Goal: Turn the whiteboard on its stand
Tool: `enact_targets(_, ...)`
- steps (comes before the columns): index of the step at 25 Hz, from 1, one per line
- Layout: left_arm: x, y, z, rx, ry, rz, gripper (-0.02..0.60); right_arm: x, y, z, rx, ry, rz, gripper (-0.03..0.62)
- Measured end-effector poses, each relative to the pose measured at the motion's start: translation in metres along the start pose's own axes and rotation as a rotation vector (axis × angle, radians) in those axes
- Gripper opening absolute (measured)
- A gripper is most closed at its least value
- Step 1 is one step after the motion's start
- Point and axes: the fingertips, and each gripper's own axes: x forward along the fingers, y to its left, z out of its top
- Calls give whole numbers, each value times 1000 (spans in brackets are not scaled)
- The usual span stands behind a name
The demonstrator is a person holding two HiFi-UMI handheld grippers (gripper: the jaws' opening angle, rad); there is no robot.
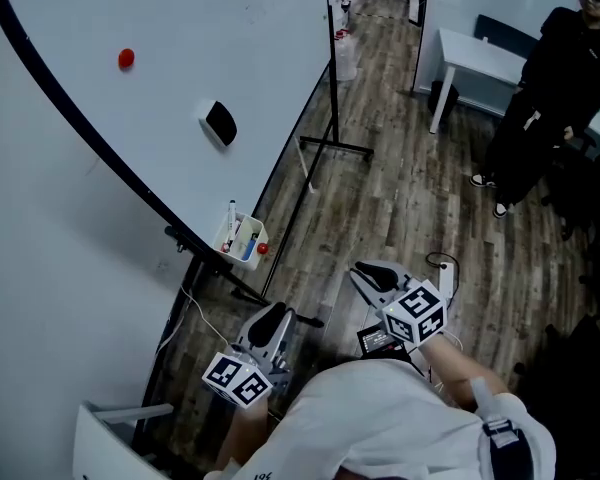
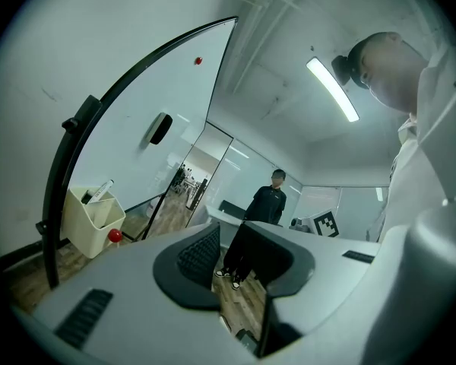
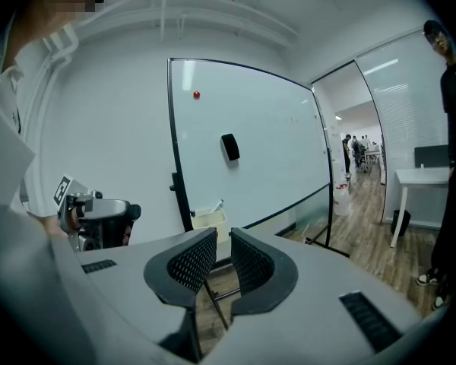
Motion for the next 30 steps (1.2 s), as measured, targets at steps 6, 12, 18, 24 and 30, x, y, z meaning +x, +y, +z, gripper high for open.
enact_targets(6,23,-23,-4,-9,1,-5,95,-20,-17,1,0,0,5,77)
enact_targets(12,49,-45,-12,-16,7,-23,95,-41,-35,4,2,-12,10,77)
enact_targets(18,67,-64,-21,1,27,-46,95,-56,-53,-1,18,-25,8,77)
enact_targets(24,77,-72,-24,-6,34,-22,95,-65,-63,0,25,-36,11,75)
enact_targets(30,82,-79,-28,4,39,-32,95,-70,-67,-1,16,-38,16,64)
